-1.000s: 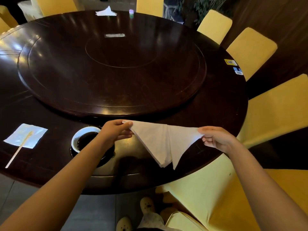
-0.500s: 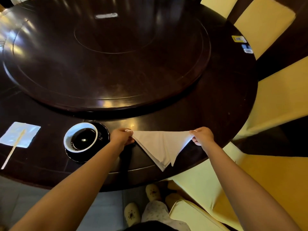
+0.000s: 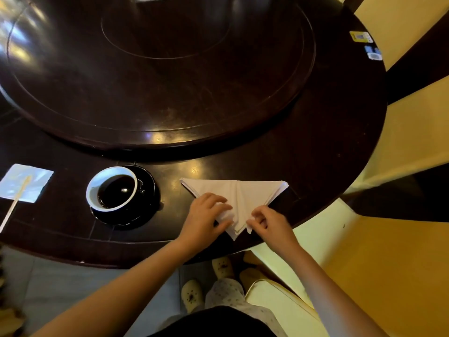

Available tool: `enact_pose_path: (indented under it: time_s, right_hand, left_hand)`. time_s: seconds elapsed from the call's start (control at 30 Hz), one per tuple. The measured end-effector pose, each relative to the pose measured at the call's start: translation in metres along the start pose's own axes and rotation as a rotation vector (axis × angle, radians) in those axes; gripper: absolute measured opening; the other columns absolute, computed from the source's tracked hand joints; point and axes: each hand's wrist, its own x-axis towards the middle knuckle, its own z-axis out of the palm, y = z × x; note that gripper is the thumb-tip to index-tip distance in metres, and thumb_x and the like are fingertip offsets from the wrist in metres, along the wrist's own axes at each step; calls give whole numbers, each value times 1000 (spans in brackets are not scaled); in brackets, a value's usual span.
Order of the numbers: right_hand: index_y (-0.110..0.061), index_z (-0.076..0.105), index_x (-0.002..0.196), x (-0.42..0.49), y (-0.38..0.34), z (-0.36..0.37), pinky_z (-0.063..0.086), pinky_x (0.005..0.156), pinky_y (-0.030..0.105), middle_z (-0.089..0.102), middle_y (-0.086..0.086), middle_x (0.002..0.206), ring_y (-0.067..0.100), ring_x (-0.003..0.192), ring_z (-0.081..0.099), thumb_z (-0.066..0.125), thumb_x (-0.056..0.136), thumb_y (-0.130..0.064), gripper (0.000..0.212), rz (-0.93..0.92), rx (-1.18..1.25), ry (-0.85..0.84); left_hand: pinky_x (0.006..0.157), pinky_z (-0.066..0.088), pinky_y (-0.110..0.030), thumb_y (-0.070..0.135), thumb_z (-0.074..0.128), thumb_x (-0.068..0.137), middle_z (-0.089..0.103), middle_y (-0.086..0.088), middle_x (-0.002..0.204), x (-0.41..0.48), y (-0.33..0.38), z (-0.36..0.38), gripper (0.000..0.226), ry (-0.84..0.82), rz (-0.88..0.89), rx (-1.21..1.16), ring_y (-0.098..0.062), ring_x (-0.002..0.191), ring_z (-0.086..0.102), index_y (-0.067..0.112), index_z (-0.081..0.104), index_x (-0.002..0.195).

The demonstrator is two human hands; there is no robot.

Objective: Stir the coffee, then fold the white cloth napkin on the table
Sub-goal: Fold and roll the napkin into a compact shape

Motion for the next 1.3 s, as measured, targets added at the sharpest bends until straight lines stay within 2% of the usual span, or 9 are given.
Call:
enact_pose_path:
  time_s: [0.1, 0.2, 0.4, 0.63, 0.8, 0.97, 1.1, 1.2, 1.3]
  right_hand:
    - [-16, 55, 108, -3, -4, 14, 48, 68, 21, 52, -6, 92, 9, 74, 53, 65, 85, -23, 26, -15, -58, 35]
    - [-14, 56, 109, -2, -6, 19, 50, 72, 21, 53, -5, 94, 10, 79, 55, 63, 87, -19, 24, 17, -22, 69]
    - [-14, 57, 108, -5, -13, 23, 51, 74, 22, 58, -1, 93, 11, 83, 57, 60, 89, -20, 20, 40, 60, 104]
    - [-15, 54, 108, -16, -7, 40, 50, 79, 24, 54, 2, 107, 15, 97, 53, 59, 89, -27, 23, -174, -247, 48]
    - [-16, 56, 97, -12, -2, 43, 50, 71, 23, 56, 2, 98, 12, 86, 52, 56, 91, -25, 11, -244, -264, 69]
    - [-15, 60, 95, -10, 3, 42, 50, 69, 22, 60, 2, 93, 11, 81, 54, 52, 93, -26, 13, -280, -233, 71]
    - [-13, 62, 91, -11, 2, 44, 44, 63, 16, 61, 3, 87, 9, 76, 52, 54, 92, -26, 15, -286, -146, 134]
    - [-13, 63, 92, -14, 1, 48, 50, 65, 23, 62, 2, 87, 11, 76, 54, 55, 92, -26, 15, -295, -95, 147]
    - [-14, 64, 94, -16, 1, 52, 52, 67, 21, 63, 2, 89, 11, 78, 56, 56, 92, -26, 14, -302, -65, 150]
  left_hand:
    - [90, 42, -34, 39, 66, 75, 64, 3, 110, -6, 2, 12, 33, -60, 160, 112, -17, 107, 53, 22, 65, 103]
    - [83, 46, -31, 30, 77, 68, 67, 2, 104, -7, 0, 19, 34, -62, 177, 145, -18, 99, 58, 20, 67, 99]
    - [77, 51, -30, 21, 78, 70, 69, -1, 101, -10, 0, 24, 29, -17, 161, 90, -19, 93, 61, 15, 70, 97]
    - [78, 46, -29, 24, 77, 71, 66, -1, 102, -18, 1, 30, 31, 26, 113, 103, -20, 96, 58, 17, 67, 100]
    - [82, 44, -30, 25, 76, 72, 65, -1, 104, -18, 0, 32, 33, 53, 104, 103, -18, 99, 56, 18, 65, 101]
    - [82, 46, -30, 24, 77, 71, 64, -2, 104, -20, -1, 34, 34, 72, 111, 77, -18, 100, 54, 16, 65, 102]
    - [82, 48, -32, 22, 77, 72, 64, -3, 106, -25, -6, 34, 34, 111, 78, 64, -18, 101, 54, 15, 64, 102]
    - [80, 50, -33, 19, 77, 72, 65, -4, 103, -27, -9, 31, 29, 140, 68, 53, -19, 99, 55, 14, 66, 99]
    - [74, 52, -31, 13, 76, 73, 68, -4, 96, -26, -9, 26, 21, 152, 93, 45, -20, 92, 58, 12, 70, 93]
